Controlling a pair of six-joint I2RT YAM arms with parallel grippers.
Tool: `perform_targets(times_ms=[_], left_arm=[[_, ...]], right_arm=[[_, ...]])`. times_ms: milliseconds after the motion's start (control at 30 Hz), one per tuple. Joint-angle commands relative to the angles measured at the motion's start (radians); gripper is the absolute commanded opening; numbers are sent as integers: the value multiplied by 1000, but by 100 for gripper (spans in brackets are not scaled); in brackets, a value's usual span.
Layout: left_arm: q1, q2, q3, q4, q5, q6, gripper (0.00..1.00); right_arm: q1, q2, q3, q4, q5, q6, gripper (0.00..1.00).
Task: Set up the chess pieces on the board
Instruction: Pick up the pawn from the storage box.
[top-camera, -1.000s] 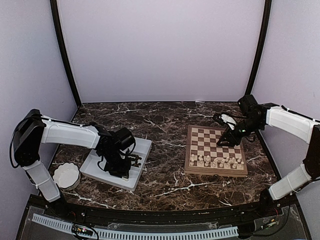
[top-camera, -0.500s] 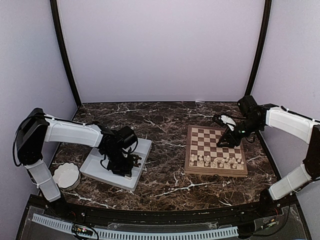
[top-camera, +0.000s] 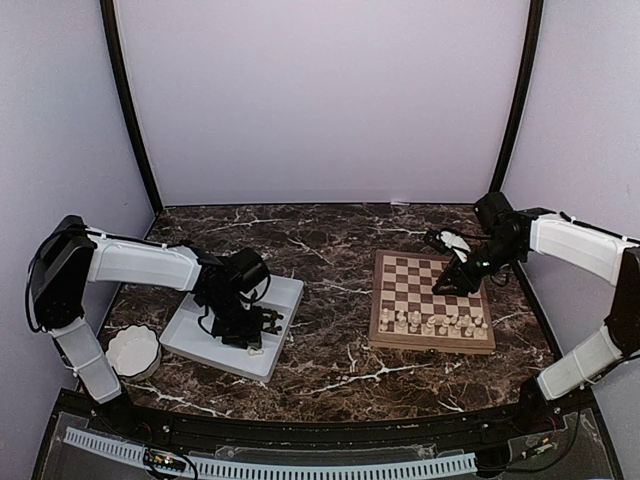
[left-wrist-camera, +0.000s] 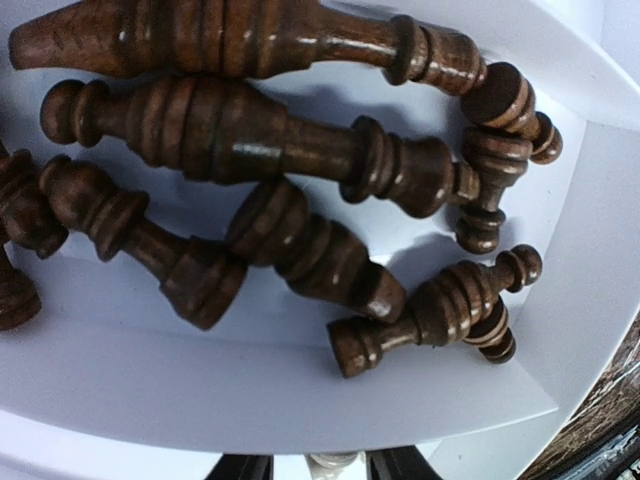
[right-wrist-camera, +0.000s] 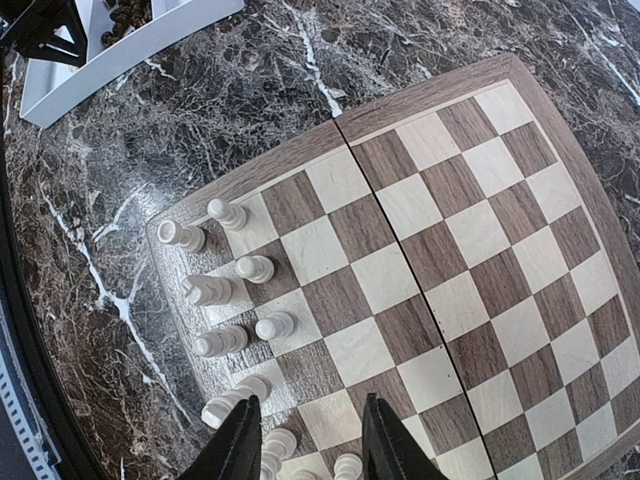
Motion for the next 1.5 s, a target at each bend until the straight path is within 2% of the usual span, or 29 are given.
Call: perform_targets(times_ms=[0, 167, 267, 433, 667, 1067, 1300, 1467], left_arm=[[22, 35, -55, -13, -60, 7, 31], [23, 24, -73, -22, -34, 10, 25], [21, 3, -88, -31, -24, 16, 31], [15, -19, -99, -58, -25, 47, 32], [1, -4, -110, -67, -3, 68, 23], [-15, -2, -122, -157, 10, 61, 28], [-18, 9, -150, -127, 50, 70, 16], [-21, -12, -127, -170, 30, 91, 10]], right_arm=[[8, 7, 1, 17, -19, -2, 36], [8, 9, -3, 18, -20, -2, 36], [7, 10, -3, 18, -20, -3, 36], [9, 18, 2, 19, -23, -1, 36], [11, 14, 1, 16, -22, -1, 35], [15, 23, 8, 17, -26, 3, 35], [21, 31, 20, 11, -25, 3, 35], [24, 24, 17, 12, -27, 3, 35]])
